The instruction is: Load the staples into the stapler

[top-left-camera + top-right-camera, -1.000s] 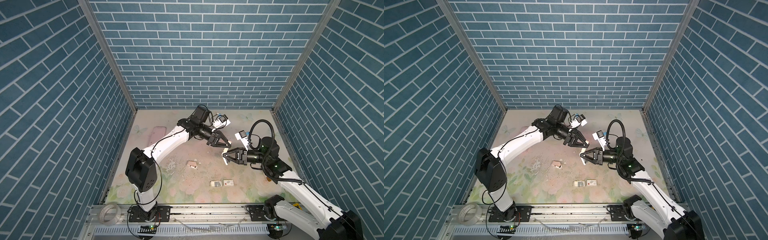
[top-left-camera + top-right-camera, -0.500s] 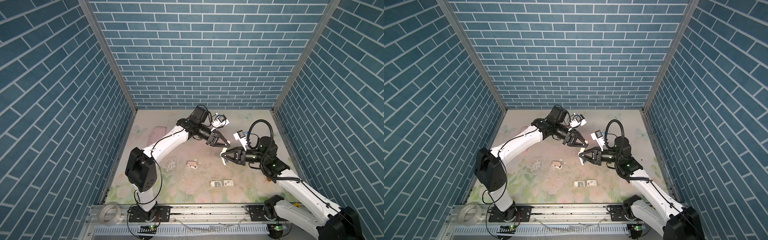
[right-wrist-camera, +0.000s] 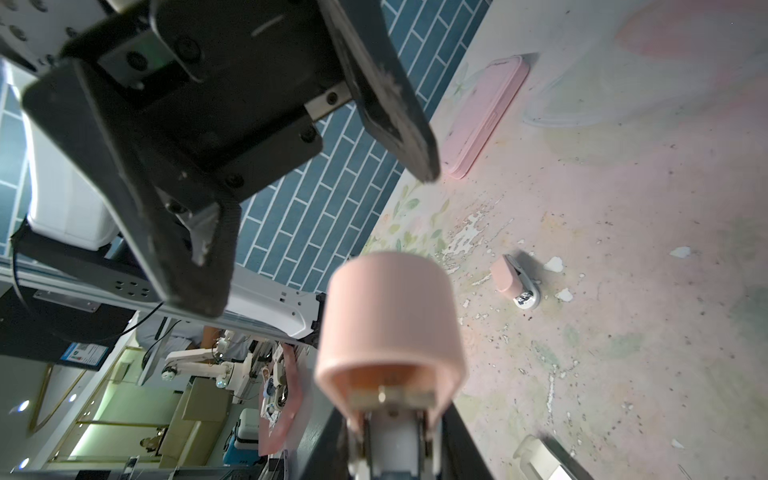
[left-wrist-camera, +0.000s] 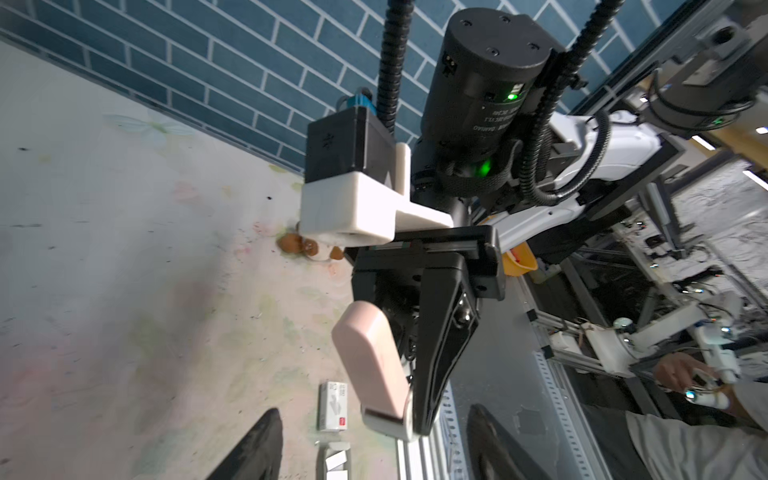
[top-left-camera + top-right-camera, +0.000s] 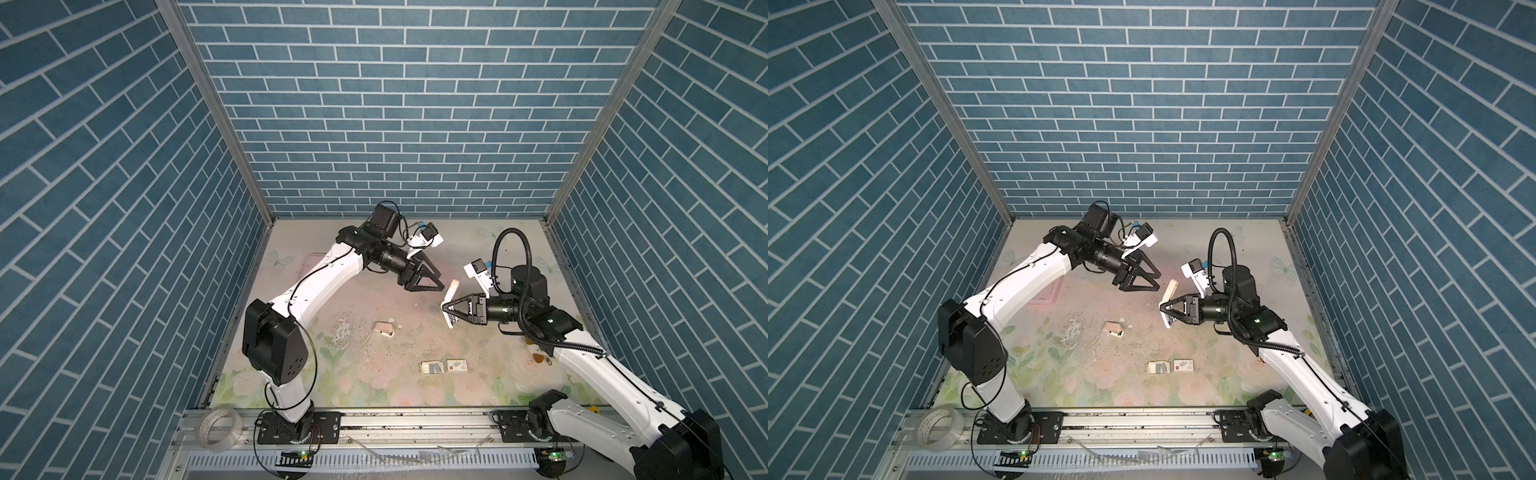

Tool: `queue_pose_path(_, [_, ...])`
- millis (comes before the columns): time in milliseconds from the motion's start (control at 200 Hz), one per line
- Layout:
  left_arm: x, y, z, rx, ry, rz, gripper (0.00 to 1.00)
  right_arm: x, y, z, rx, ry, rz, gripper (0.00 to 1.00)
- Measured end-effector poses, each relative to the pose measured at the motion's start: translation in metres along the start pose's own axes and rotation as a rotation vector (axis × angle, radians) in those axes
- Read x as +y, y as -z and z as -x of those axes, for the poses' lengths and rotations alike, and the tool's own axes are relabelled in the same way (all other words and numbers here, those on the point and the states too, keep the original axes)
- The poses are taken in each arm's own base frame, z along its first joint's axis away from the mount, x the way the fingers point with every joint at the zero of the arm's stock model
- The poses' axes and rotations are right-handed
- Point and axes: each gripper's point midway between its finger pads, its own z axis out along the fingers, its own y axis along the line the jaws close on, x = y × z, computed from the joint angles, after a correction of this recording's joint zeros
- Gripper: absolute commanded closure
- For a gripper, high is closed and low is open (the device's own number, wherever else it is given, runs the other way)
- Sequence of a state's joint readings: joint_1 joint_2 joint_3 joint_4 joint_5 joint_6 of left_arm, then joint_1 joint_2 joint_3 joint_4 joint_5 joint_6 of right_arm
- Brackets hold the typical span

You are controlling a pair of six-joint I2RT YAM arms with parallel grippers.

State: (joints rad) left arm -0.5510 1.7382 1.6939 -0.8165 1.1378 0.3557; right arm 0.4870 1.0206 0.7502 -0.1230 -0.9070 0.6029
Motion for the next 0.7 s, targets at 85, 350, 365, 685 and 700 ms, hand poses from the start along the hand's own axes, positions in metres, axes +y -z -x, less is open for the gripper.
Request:
queue_pose_path(85, [0.01, 0.019, -0.006, 0.025, -0.031, 0.104, 0.3, -0.017, -0.003, 0.001, 0.019, -0.003, -0.084, 0.97])
queue_pose_path(350, [0.011, 0.081, -0.024, 0.106, -0.206, 0.448, 0.3, -0.1, -0.012, -0.026, 0.145, -0.06, -0.376, 0.99])
queue_pose_path(365, [0.011, 0.083, -0.027, 0.113, -0.211, 0.462, 0.29, -0.105, -0.012, -0.028, 0.152, -0.062, -0.393, 0.99])
queue_pose_path(685, [0.028, 0.085, -0.078, 0.228, -0.17, 0.548, 0.3, -0.174, -0.017, -0.043, 0.235, -0.021, -0.627, 0.97])
queue_pose_path(700, [0.029, 0.084, -0.079, 0.23, -0.169, 0.549, 0.3, -0.176, -0.018, -0.044, 0.24, -0.017, -0.636, 0.97])
